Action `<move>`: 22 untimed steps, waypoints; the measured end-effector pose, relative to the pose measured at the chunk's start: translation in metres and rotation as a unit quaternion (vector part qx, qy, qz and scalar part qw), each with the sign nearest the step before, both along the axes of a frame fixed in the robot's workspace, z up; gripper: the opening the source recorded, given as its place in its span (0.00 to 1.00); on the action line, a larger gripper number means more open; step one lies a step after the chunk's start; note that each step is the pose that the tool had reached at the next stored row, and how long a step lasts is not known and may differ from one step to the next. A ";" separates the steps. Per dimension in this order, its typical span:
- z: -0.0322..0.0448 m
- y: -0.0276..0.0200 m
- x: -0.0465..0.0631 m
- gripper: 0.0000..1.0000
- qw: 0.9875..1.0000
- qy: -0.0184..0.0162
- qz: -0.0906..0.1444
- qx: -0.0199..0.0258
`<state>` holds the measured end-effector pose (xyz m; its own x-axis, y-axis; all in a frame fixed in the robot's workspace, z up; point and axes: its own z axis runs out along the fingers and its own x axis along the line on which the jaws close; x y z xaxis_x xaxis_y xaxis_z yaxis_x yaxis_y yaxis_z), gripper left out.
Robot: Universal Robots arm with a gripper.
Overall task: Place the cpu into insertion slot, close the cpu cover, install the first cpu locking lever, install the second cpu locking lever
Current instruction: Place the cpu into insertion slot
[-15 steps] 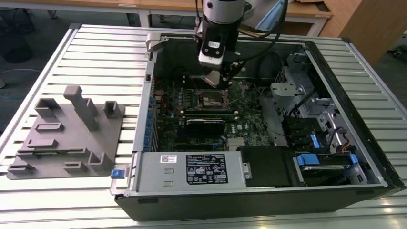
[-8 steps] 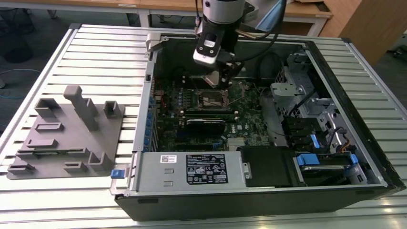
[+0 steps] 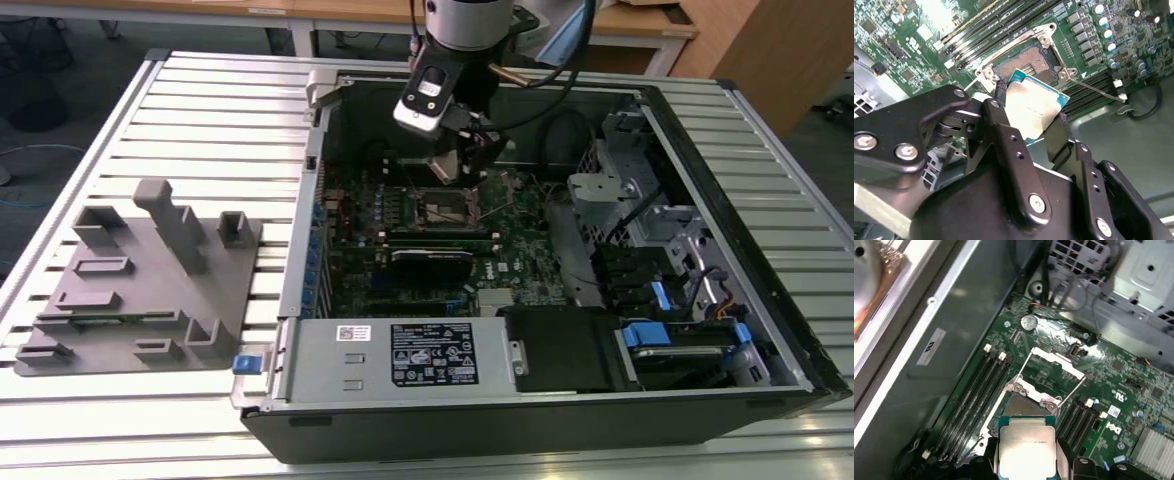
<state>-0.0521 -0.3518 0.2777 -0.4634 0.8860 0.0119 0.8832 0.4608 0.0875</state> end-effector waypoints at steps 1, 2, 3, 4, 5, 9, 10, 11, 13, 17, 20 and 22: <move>0.0000 0.0000 0.000 0.54 1.000 0.000 -0.001 0.000; 0.0000 0.0000 0.000 0.54 1.000 0.000 -0.001 0.000; -0.0001 0.0000 0.000 0.54 1.000 0.000 -0.002 0.000; 0.0000 0.0000 0.000 0.54 1.000 0.000 -0.003 0.000; 0.0000 0.0000 0.000 0.54 1.000 0.000 -0.004 0.000; -0.0001 0.0000 0.000 0.54 1.000 0.000 -0.004 0.000; -0.0001 0.0000 0.000 0.54 1.000 0.000 -0.004 0.000; 0.0000 0.0000 0.000 0.54 1.000 0.000 -0.005 0.000; -0.0001 0.0000 0.000 0.54 1.000 0.000 -0.005 0.000; -0.0002 0.0001 0.000 0.54 1.000 0.000 -0.018 0.000; -0.0004 0.0000 0.000 0.54 0.999 0.000 -0.044 0.000; -0.0006 0.0000 0.000 0.54 0.998 0.000 -0.063 0.000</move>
